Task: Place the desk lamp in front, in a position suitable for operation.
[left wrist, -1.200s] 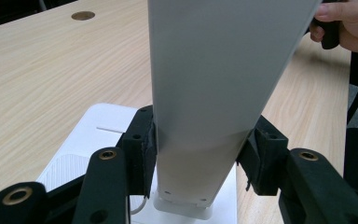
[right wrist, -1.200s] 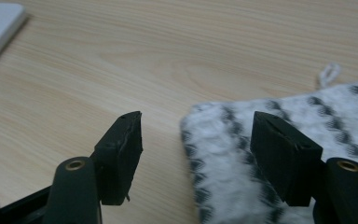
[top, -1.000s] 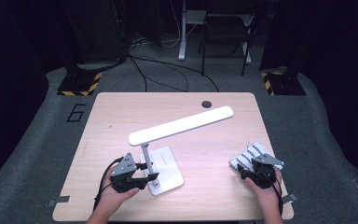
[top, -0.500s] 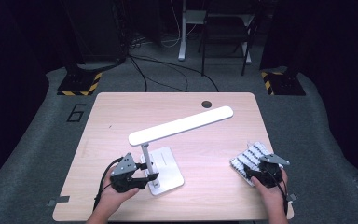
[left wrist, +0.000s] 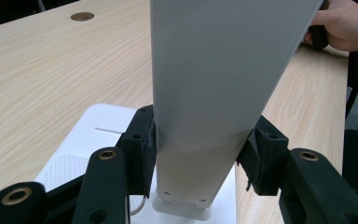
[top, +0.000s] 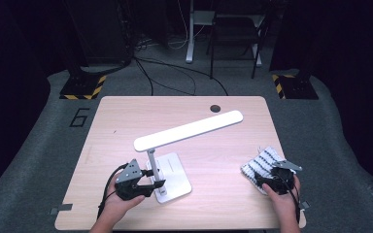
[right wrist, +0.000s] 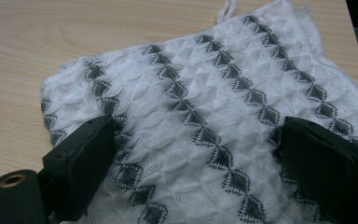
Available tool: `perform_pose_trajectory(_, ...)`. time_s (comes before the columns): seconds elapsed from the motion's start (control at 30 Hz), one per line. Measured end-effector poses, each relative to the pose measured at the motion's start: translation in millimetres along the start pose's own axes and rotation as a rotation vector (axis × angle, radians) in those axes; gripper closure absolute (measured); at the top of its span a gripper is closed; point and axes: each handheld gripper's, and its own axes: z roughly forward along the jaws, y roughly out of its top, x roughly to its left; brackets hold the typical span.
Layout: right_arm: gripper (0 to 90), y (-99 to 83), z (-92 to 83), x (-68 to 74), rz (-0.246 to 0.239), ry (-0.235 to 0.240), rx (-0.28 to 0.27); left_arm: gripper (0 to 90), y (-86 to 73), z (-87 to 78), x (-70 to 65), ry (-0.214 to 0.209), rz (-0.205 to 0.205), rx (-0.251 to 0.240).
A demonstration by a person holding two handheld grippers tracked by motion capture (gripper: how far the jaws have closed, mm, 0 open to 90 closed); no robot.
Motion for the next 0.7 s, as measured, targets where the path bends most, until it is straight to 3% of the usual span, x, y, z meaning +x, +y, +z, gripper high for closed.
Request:
perform_pose_trajectory(0.47, 16.6, -1.5, -0.6, 0.9, -0.011, 0.001, -0.008, 51.7, -0.2, 0.0, 0.1, 0.000, -0.002, -0.001)
perform_pose_trajectory(0.53, 26.4, -1.3, -2.3, 0.7, -0.019, 0.010, -0.013, 51.6, -0.2, -0.1, 0.2, -0.001, -0.001, 0.000)
perform_pose_trajectory(0.6, 30.0, -1.6, -3.1, 0.7, -0.022, 0.013, -0.016, 51.6, -0.2, -0.1, 0.2, -0.001, -0.001, 0.000)
perform_pose_trajectory(0.67, 41.8, -1.8, -4.5, 1.4, -0.031, 0.027, -0.026, 51.6, -0.2, -0.1, 0.3, -0.002, -0.001, -0.001)
perform_pose_trajectory(0.7, 41.8, -1.8, -4.5, 1.4, -0.031, 0.027, -0.026, 51.6, -0.2, -0.1, 0.3, -0.002, -0.001, 0.000)
